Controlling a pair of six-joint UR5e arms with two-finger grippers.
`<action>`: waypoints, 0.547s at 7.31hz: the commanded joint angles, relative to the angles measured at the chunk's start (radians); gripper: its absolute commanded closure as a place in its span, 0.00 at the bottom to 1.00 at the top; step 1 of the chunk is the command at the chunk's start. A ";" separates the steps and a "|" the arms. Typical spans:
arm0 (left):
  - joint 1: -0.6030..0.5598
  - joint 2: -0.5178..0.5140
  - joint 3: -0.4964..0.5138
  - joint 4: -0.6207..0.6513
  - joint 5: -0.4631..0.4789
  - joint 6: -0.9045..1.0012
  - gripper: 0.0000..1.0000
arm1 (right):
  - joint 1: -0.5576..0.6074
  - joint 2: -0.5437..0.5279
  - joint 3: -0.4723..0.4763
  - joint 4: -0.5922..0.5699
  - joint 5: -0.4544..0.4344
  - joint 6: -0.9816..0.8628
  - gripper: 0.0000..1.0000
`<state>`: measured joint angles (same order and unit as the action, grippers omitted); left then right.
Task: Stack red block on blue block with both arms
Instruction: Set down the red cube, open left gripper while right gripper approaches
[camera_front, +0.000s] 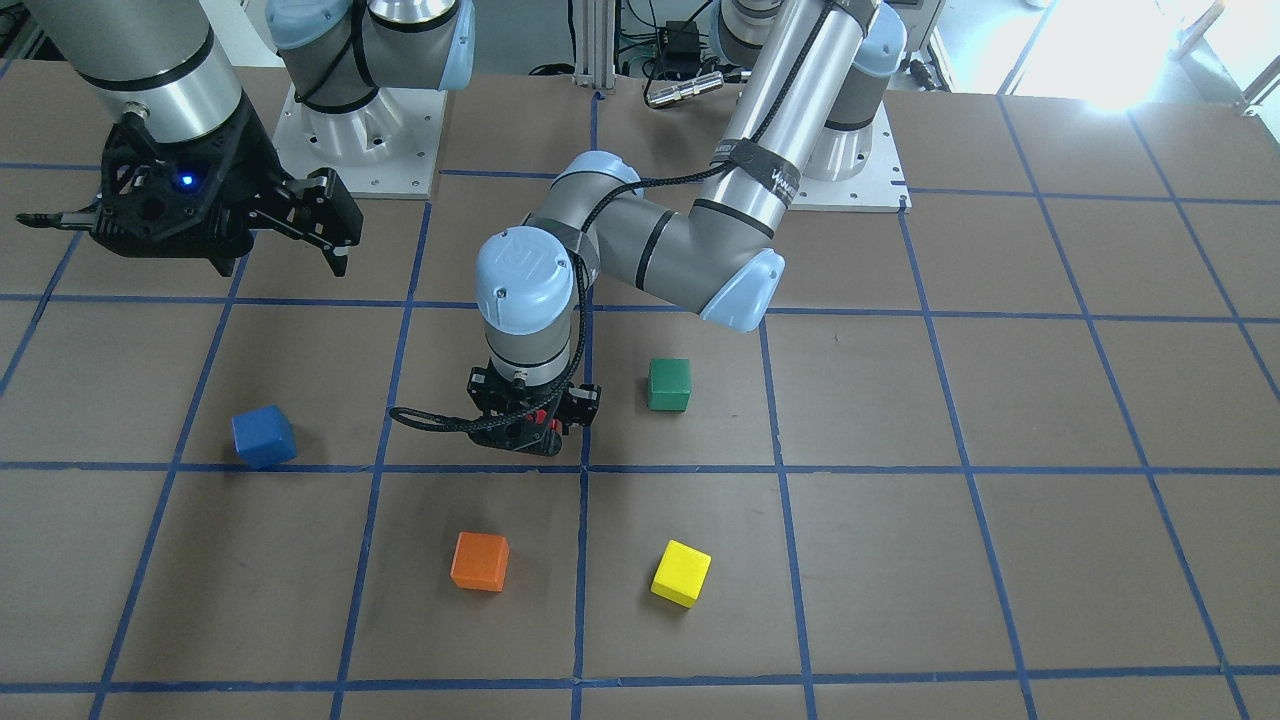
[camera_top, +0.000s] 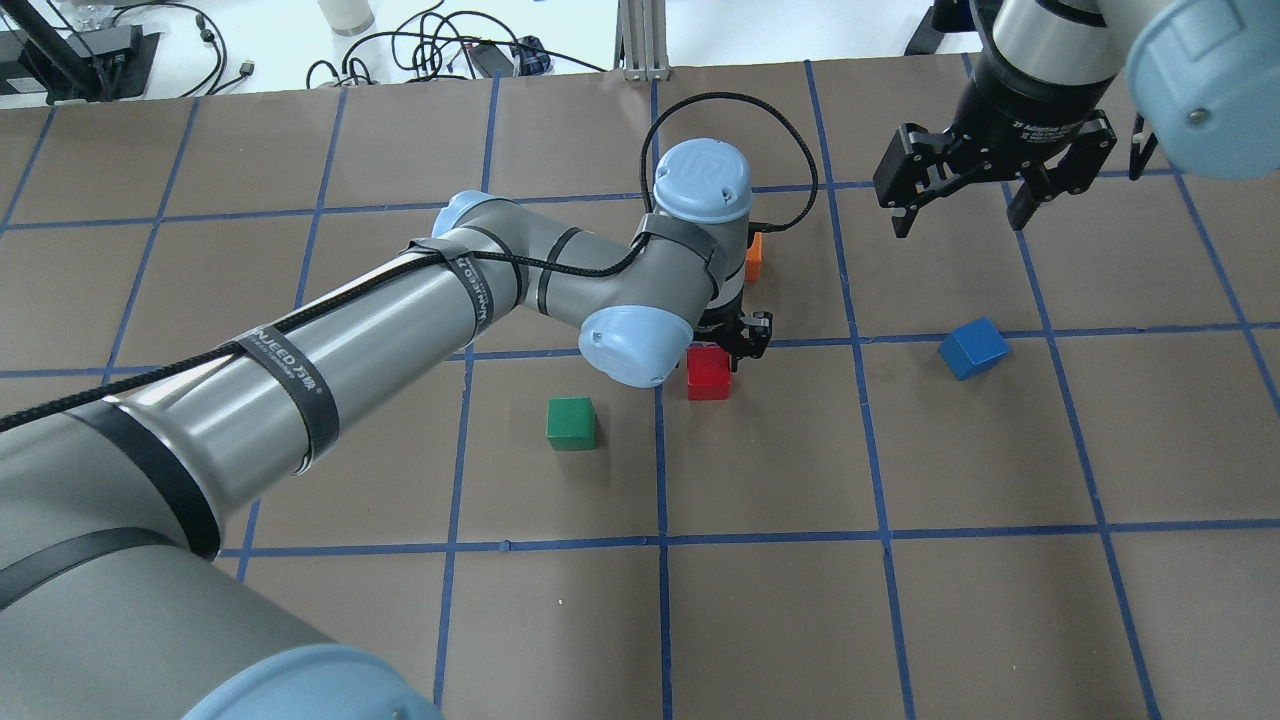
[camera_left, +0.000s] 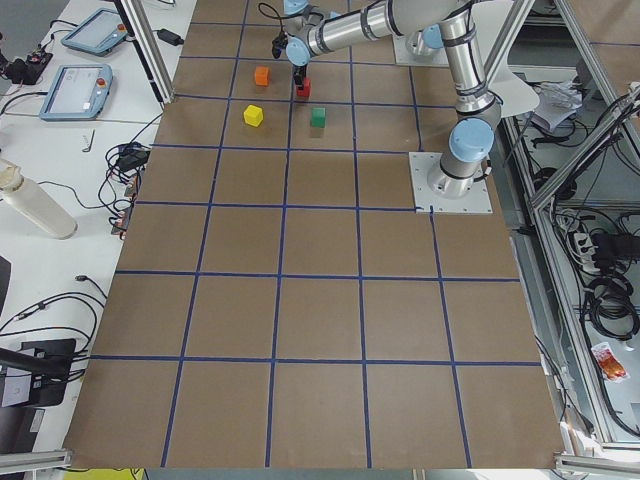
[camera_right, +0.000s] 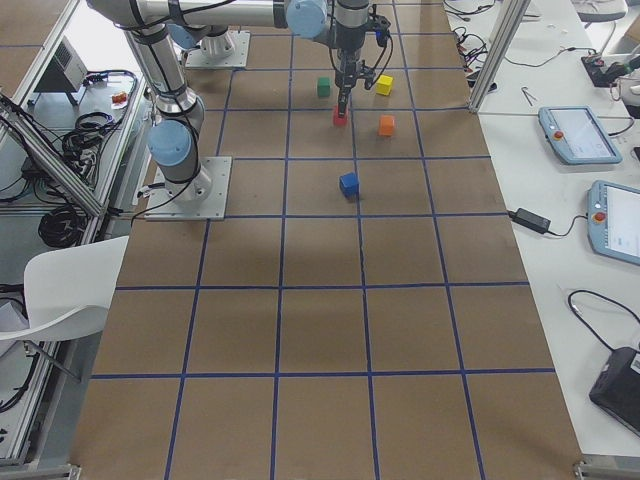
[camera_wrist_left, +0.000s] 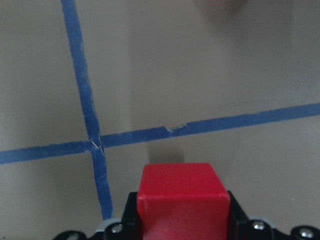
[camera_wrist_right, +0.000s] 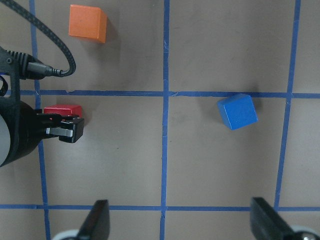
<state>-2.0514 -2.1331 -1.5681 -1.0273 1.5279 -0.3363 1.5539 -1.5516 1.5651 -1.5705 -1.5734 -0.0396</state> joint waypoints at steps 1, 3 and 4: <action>0.022 0.057 0.016 -0.051 0.008 0.007 0.00 | 0.000 -0.001 0.004 0.000 0.006 0.003 0.00; 0.174 0.146 0.023 -0.129 0.008 0.049 0.00 | 0.046 0.013 0.083 -0.022 0.085 0.112 0.00; 0.251 0.200 0.023 -0.195 0.014 0.121 0.00 | 0.125 0.036 0.133 -0.145 0.090 0.176 0.00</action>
<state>-1.8978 -1.9979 -1.5461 -1.1546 1.5367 -0.2831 1.6027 -1.5381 1.6372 -1.6126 -1.5125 0.0528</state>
